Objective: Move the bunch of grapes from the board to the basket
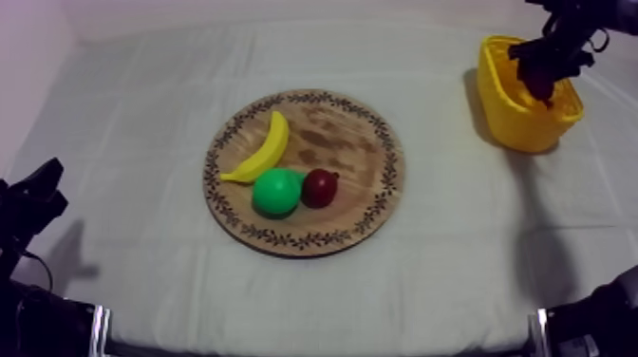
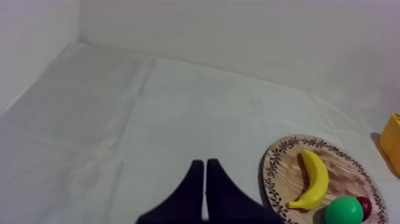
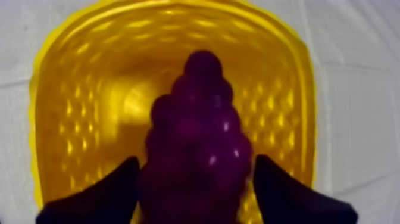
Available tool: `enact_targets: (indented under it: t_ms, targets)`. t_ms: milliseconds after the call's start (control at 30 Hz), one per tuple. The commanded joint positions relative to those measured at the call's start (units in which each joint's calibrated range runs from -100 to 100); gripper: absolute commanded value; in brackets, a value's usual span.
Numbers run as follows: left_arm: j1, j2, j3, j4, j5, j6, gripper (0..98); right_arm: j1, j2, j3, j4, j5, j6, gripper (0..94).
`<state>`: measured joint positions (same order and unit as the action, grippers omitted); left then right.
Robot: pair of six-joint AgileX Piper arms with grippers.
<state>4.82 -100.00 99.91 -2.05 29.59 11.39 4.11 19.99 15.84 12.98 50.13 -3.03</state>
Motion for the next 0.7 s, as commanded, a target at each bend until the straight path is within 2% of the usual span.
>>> enact_targets:
  t_ms: [0, 200, 433, 667]
  targets:
    - [0.0, 0.0, 0.0, -0.02, 0.0, 0.0, 0.1, -0.1, -0.2, 0.0, 0.2, -0.3, 0.0, 62.5]
    - [0.0, 0.0, 0.0, -0.02, 0.0, 0.0, 0.1, 0.1, -2.3, 0.8, 1.3, -2.1, -1.2, 60.8]
    - [0.0, 0.0, 0.0, -0.02, 0.0, 0.0, 0.1, 1.2, -9.9, 7.6, 4.1, -8.2, -4.0, 44.2]
    - [0.0, 0.0, 0.0, -0.02, 0.0, 0.0, 0.1, 1.6, -18.2, 15.0, 5.4, -12.2, -4.6, 38.1]
